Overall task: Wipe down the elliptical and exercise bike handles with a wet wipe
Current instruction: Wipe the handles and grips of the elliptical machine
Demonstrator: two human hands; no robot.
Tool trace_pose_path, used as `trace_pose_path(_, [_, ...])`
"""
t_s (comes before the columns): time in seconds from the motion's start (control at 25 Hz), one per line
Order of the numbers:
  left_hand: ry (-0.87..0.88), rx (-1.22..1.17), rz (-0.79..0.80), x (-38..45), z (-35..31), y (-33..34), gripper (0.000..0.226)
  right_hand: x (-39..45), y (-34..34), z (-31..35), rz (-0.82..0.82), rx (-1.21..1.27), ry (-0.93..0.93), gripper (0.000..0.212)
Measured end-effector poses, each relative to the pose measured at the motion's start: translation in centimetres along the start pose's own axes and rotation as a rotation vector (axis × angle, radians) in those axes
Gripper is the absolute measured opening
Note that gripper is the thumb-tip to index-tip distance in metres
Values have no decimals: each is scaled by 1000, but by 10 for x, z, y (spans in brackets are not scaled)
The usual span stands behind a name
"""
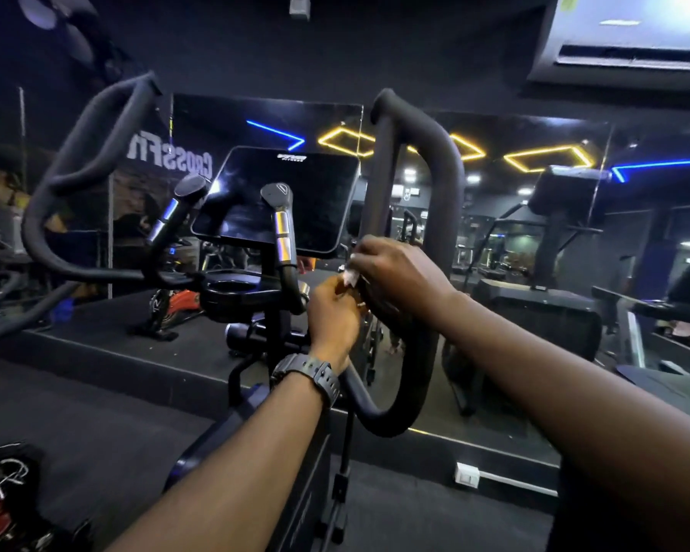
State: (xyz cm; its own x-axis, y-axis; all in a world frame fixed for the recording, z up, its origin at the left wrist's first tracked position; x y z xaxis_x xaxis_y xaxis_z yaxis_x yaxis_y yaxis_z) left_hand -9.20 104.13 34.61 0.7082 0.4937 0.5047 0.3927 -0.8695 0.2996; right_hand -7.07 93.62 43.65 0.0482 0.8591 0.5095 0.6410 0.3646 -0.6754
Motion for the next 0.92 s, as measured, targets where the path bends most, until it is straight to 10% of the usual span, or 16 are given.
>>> trace_pose_path(0.64, [-56, -159, 58, 46, -18, -1, 29, -21, 3, 12, 127, -3, -24, 16])
trace_pose_path(0.92, [72, -20, 232, 49, -32, -3, 34, 39, -14, -36, -123, -24, 272, 16])
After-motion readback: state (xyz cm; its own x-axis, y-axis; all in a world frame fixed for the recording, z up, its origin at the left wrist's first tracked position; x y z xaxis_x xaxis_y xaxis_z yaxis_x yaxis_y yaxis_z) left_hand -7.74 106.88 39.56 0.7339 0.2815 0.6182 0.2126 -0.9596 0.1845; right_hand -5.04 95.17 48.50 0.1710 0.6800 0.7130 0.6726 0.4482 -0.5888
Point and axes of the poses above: each hand's wrist, its own x-axis towards the middle knuckle, its own y-axis out of the palm, z = x × y, the point moved 1 cm from there along x, towards the middle knuckle, and after that the axes turned 8 degrees about z, right-handed, at the moved point
